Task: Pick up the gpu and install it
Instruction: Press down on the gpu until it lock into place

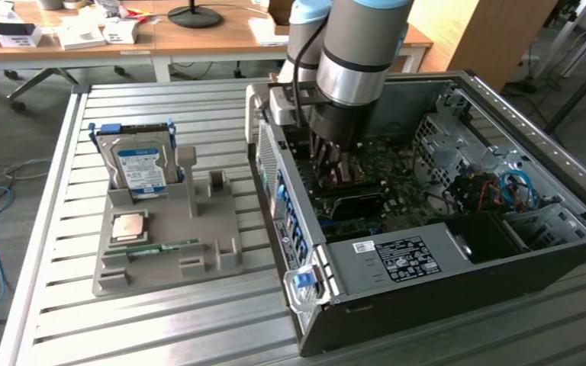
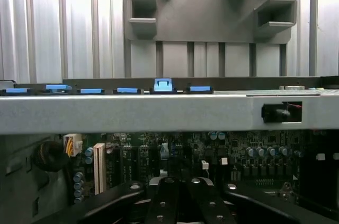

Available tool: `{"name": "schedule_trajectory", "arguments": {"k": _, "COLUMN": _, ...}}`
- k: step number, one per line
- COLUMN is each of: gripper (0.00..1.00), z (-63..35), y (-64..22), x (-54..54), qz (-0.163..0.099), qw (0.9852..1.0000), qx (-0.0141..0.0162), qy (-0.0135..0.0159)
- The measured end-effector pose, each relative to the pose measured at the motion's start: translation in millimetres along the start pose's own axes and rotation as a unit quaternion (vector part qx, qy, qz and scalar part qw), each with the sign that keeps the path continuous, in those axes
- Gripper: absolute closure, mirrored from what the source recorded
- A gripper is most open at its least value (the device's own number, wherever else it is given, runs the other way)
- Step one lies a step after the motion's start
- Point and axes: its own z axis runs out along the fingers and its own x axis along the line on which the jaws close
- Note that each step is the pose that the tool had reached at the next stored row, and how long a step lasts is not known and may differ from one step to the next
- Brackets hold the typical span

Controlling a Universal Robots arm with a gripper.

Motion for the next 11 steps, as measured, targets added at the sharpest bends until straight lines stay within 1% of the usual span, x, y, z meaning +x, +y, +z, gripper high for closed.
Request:
{"name": "schedule_trajectory", "arguments": {"k": 5, "gripper": 0.89, "z": -0.1, "y": -7.5, "x": -0.3, "qz": 0.000, "qw": 1.0000, "qx": 0.0000, "qy": -0.0002}}
{"name": "schedule_trajectory", "arguments": {"k": 11, "gripper": 0.89, "z": -0.3, "y": -22.1, "x": -0.9, "qz": 0.000, "qw": 1.0000, "qx": -0.0001, "qy": -0.0013}}
